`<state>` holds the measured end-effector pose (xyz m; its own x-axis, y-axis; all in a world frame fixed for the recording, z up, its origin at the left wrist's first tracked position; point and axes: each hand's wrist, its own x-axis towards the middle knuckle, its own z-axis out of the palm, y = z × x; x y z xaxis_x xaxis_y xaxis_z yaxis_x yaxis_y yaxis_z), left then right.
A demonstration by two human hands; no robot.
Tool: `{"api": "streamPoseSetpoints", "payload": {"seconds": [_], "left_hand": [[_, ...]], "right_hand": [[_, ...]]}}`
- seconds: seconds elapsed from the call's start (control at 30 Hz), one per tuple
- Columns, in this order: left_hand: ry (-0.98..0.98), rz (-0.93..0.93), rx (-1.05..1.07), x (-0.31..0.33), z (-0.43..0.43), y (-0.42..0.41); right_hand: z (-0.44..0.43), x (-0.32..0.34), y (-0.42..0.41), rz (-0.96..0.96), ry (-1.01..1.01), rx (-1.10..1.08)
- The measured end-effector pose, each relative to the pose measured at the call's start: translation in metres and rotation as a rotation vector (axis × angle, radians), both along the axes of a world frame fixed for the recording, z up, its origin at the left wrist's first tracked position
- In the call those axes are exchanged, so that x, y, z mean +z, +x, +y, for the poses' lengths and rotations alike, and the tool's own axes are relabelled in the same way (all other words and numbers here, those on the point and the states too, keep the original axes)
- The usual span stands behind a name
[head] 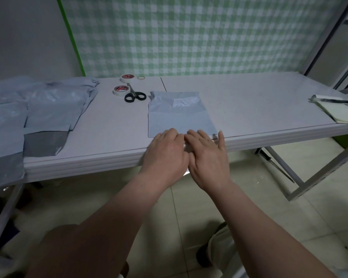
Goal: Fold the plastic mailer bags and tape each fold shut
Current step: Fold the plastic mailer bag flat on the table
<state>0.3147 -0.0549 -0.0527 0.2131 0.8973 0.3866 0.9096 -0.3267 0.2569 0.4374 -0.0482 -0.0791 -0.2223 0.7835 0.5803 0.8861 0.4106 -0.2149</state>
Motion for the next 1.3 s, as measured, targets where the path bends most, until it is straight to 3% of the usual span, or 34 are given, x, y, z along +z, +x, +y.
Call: {"api": "streamPoseSetpoints", "payload": {"seconds": [0.23,0.47,0.6,0.73,0.83,0.9,1.0,1.17,1.3], "left_hand": [[0.083,0.119,0.158,0.004,-0.005,-0.015],[0.003,0.189,0.201,0.008,-0.01,-0.044],[0.061,0.138,0.17,0.015,-0.006,-0.05],[-0.038,0.276,0.177,0.041,0.014,-0.048],[-0.037,0.31,0.122,0.052,0.04,-0.04],[-0.108,0.282,0.03,0.049,0.056,-0.037],[-0.358,0.385,-0.106,0.04,0.072,-0.042],[-0.551,0.415,-0.108,0.031,0.082,-0.058],[-0.617,0.422,-0.072,0.034,0.082,-0.065]], "right_hand": [[0.001,-0.002,0.011,-0.022,0.011,-0.034],[0.012,0.002,0.025,0.022,0.066,-0.163],[0.018,0.017,0.026,-0.019,0.039,-0.285],[0.037,0.047,0.017,-0.232,-0.079,-0.322],[0.055,0.059,0.005,-0.346,-0.152,-0.158],[0.068,0.057,-0.003,-0.403,-0.195,-0.003],[0.084,0.051,-0.003,-0.438,-0.332,0.12],[0.092,0.048,0.013,-0.404,-0.567,0.088],[0.093,0.046,0.016,-0.407,-0.588,0.043]]}}
